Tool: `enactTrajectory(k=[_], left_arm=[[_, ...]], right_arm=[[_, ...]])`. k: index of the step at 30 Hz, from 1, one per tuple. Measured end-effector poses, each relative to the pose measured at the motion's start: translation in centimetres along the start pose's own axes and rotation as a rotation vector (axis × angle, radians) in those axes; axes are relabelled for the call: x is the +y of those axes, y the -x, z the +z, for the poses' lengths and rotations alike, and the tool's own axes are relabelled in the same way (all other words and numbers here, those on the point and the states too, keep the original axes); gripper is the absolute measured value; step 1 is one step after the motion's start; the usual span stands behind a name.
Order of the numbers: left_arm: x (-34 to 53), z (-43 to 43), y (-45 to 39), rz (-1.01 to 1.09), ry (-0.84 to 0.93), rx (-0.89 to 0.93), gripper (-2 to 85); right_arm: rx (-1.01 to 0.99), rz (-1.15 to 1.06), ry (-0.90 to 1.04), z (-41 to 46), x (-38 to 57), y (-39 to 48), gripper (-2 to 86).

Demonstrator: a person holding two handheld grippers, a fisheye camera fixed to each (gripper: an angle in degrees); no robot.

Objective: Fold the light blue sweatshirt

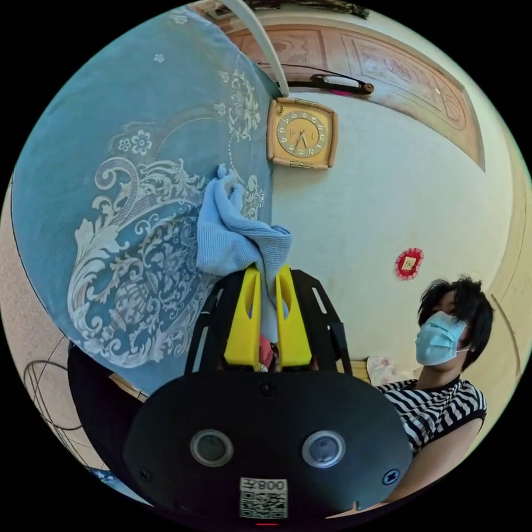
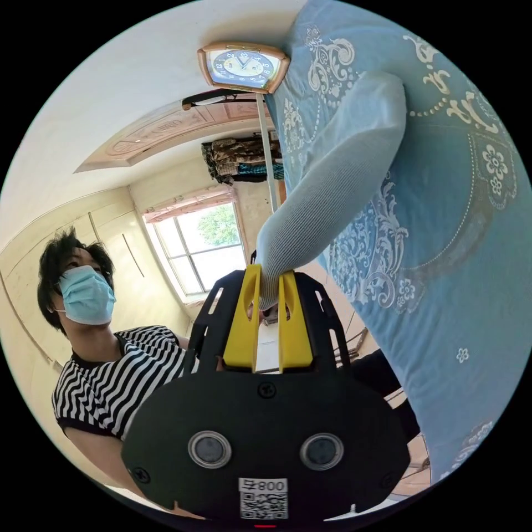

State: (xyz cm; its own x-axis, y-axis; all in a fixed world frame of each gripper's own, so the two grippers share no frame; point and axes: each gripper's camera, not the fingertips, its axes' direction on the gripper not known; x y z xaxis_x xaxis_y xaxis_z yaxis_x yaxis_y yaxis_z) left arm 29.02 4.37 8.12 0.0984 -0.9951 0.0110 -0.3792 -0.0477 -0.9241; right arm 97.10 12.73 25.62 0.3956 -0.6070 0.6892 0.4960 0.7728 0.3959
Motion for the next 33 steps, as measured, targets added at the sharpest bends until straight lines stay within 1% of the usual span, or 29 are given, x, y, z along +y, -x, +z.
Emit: enactTrajectory(k=[4, 7, 11, 12, 17, 18, 23, 27, 29, 33], left_arm=[[4.9, 2.2, -7.6, 0.083, 0.113, -0.044, 3.9], [8.1, 4.8, -13.4, 0.215, 0.22, -0.103, 3.6], [13.2, 9.9, -18.3, 0.243, 0.367, -0.073, 3.4], [14.0, 10.8, -18.9, 0.246, 0.388, -0.067, 3.4], [21.6, 18.6, -23.2, 0.246, 0.57, 0.012, 3.3], [22.5, 19.5, -23.6, 0.245, 0.59, 0.021, 3.2], [31.3, 27.4, -27.0, 0.252, 0.767, 0.088, 2.9], [37.9, 32.1, -28.7, 0.261, 0.865, 0.075, 2.7], [42.8, 35.0, -29.6, 0.266, 0.915, 0.057, 2.7], [50.6, 39.1, -30.9, 0.279, 0.952, 0.02, 2.7]], right_arm=[[-0.088, -0.022, -0.039, -2.2, 8.2, 7.7, 4.2], [-0.07, -0.065, -0.08, -4.3, 14.5, 14.1, 3.9], [-0.084, -0.071, -0.206, -8.1, 24.1, 21.6, 3.5], [-0.079, -0.072, -0.222, -8.6, 25.5, 22.6, 3.5], [-0.04, -0.066, -0.391, -13.2, 39.3, 32.0, 3.3], [-0.035, -0.067, -0.411, -13.7, 40.9, 33.1, 3.3], [-0.019, -0.078, -0.574, -17.6, 54.9, 41.6, 3.5], [-0.033, -0.071, -0.657, -20.1, 64.2, 46.4, 3.6], [-0.06, -0.07, -0.693, -22.1, 70.2, 49.0, 3.7], [-0.113, -0.082, -0.731, -25.8, 79.1, 52.8, 3.9]])
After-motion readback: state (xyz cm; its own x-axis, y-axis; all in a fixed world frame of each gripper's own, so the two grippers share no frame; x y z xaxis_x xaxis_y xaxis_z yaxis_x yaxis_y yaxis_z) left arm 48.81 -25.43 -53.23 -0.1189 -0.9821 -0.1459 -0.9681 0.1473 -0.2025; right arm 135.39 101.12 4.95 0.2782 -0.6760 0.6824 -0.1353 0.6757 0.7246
